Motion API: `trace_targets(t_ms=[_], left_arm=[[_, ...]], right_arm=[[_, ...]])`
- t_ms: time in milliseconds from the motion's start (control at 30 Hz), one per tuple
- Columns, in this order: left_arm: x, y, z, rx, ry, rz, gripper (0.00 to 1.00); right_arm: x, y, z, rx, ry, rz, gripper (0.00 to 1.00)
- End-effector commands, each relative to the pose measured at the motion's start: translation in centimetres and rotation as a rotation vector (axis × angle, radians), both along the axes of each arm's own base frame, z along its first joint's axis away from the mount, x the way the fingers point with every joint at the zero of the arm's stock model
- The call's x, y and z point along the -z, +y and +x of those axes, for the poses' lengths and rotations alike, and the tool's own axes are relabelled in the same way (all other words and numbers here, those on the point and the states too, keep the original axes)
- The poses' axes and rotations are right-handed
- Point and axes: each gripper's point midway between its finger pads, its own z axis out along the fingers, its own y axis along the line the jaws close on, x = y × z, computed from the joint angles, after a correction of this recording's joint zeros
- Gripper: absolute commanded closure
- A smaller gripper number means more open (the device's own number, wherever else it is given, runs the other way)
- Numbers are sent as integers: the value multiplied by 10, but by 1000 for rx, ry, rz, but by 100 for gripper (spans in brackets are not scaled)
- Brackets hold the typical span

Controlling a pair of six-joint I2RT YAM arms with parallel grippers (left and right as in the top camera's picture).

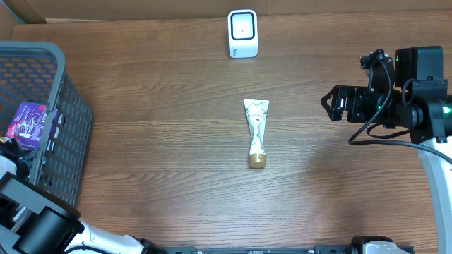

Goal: Scan the item barcode
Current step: 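Return the left gripper to the basket and grasp the green wipes pack, then place the green wipes pack left of the Pantene tube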

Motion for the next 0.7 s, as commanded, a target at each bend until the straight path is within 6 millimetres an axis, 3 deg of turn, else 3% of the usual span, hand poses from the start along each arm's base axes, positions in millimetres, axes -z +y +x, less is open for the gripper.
trace_targets(t_ms=[0, 133, 267, 467, 667], left_arm=[[25, -19, -6, 0, 41, -90, 94], [14, -25, 15, 34, -17, -100, 96], [-14, -24, 45, 92, -55, -56, 96], [-93, -23, 105, 170, -138, 48, 96], [-179, -23, 136, 117, -271, 123, 96]], right_arm=[[-11, -1, 4, 1, -34, 4, 0], [-12, -1, 6, 1, -42, 4, 0], [-14, 0, 9, 1, -59, 4, 0], [-14, 0, 10, 1, -61, 4, 0], [-14, 0, 10, 1, -60, 4, 0]])
